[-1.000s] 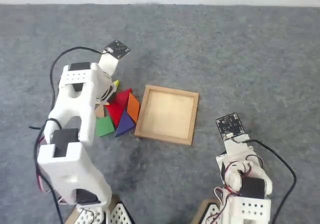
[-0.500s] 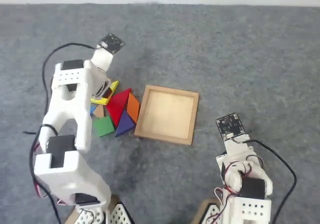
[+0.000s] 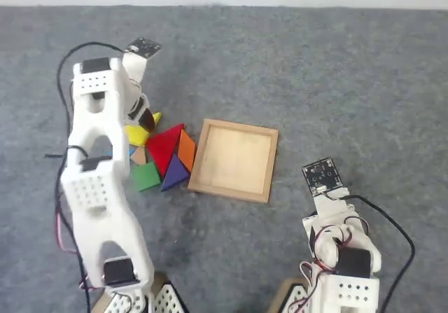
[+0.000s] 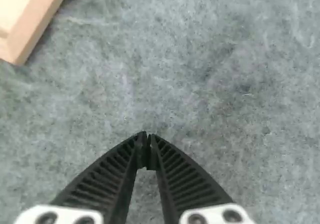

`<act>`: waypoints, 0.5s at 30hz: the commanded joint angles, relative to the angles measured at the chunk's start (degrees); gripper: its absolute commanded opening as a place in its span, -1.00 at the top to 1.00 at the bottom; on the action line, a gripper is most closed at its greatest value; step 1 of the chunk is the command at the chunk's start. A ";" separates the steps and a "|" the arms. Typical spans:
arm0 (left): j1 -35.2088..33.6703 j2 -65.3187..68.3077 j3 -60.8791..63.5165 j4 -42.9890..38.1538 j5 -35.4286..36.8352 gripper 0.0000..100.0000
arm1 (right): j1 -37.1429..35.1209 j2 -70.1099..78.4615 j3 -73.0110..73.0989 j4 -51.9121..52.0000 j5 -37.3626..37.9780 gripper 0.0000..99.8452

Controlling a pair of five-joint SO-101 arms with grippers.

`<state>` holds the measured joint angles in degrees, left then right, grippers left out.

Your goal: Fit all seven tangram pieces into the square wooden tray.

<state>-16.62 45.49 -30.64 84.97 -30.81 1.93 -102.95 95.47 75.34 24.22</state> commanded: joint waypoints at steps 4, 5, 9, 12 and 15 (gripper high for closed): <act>-2.20 19.34 -26.42 15.82 -5.27 0.58 | -0.22 -0.92 0.97 0.04 0.44 0.98; -2.20 19.52 -26.07 15.82 -5.89 0.59 | -0.13 -0.92 0.97 0.04 0.44 0.98; -1.85 16.88 -22.99 15.82 -6.24 0.63 | -0.13 -0.92 0.97 0.04 0.44 0.98; -0.79 13.36 -18.68 15.82 -6.24 0.77 | -0.22 -0.92 0.97 0.04 0.44 0.98; 1.05 8.88 -13.93 15.82 -6.07 0.89 | -0.13 -0.92 0.97 0.04 0.44 0.98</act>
<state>-16.62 59.82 -49.80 98.77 -36.35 1.93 -102.95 95.47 75.34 24.22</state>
